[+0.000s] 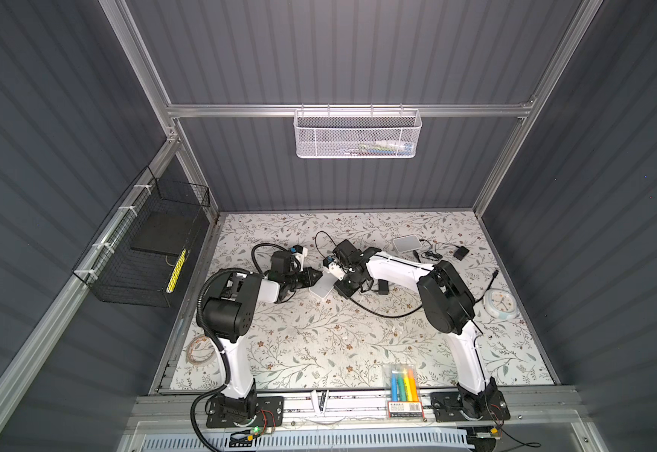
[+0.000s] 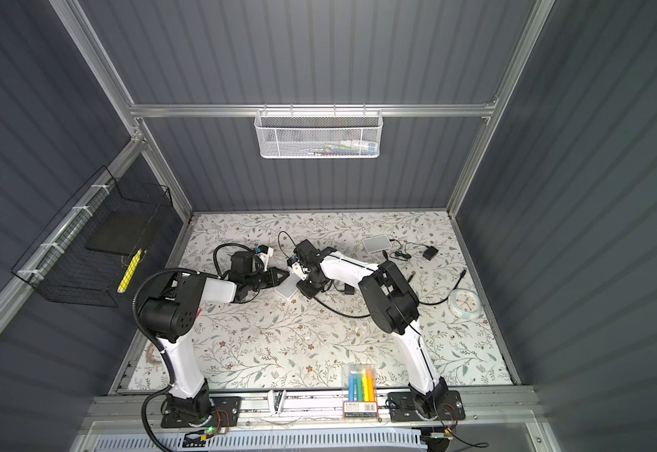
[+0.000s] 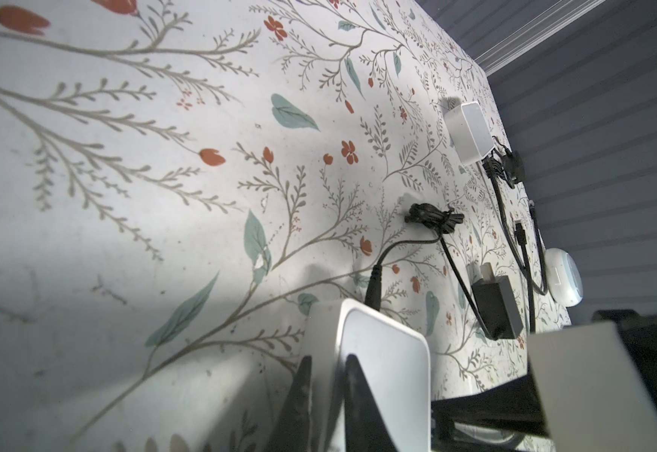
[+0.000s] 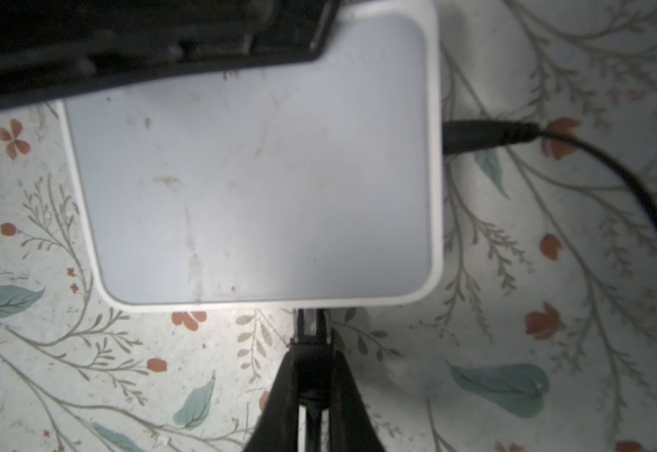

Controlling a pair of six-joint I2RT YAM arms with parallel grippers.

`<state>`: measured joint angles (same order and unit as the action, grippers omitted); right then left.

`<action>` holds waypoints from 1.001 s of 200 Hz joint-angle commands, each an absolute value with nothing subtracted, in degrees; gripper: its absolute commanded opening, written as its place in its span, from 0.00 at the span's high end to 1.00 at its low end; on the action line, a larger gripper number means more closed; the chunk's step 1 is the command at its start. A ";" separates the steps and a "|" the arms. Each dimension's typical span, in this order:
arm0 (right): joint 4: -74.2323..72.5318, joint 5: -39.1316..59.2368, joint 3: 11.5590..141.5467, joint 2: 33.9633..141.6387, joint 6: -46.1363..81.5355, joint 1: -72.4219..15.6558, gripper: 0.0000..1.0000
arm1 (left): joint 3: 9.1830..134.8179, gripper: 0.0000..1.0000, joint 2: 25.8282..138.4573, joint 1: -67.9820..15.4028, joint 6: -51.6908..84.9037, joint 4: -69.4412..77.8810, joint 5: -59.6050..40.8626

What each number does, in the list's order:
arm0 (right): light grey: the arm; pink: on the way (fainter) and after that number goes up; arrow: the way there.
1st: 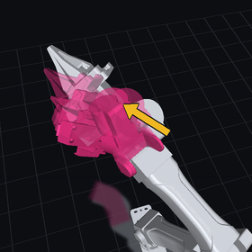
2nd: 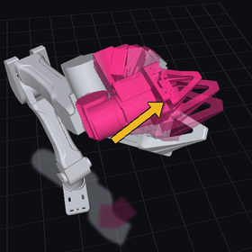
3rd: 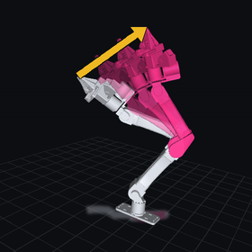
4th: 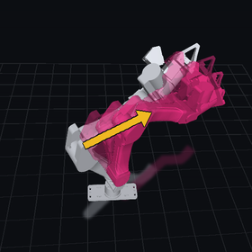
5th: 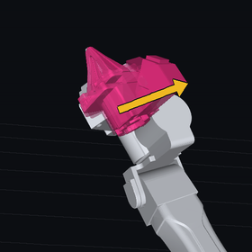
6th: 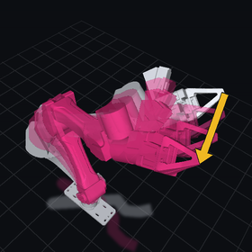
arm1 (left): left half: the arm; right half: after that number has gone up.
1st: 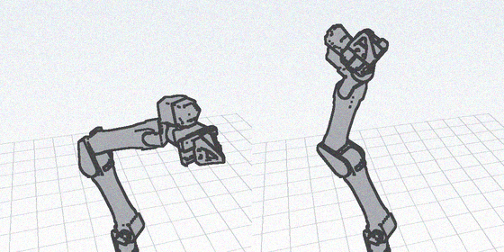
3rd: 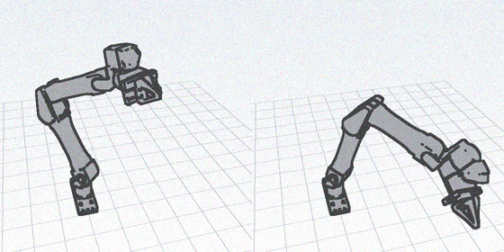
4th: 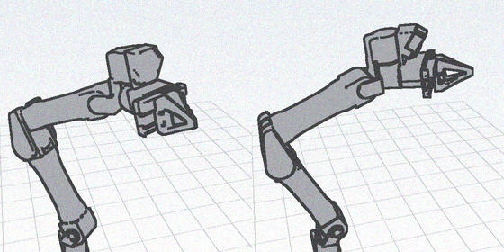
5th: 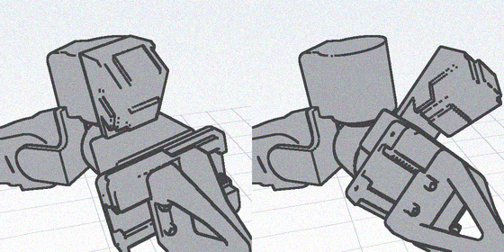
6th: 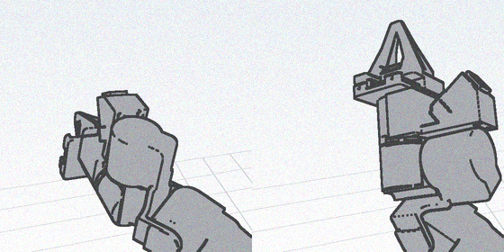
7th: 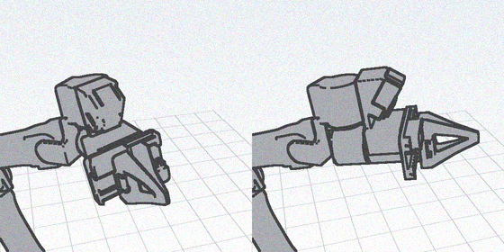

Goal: Insert the plug into the switch port

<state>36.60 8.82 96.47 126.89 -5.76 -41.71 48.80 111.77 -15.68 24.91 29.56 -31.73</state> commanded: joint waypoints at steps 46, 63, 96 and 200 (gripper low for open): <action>29.63 9.05 103.96 130.93 -4.73 -42.13 1.00 | 43.50 0.84 118.78 -19.07 25.36 17.92 -36.94; 29.20 8.70 104.57 130.79 -4.82 -42.15 1.00 | 43.58 0.84 119.39 -19.07 25.32 18.24 -37.53; 29.61 8.18 106.88 130.82 -5.63 -42.17 1.00 | 43.73 0.84 120.28 -19.34 25.64 18.89 -38.02; 29.56 8.70 111.90 132.54 -4.72 -42.10 1.00 | 43.35 0.84 121.29 -20.21 25.75 20.12 -38.73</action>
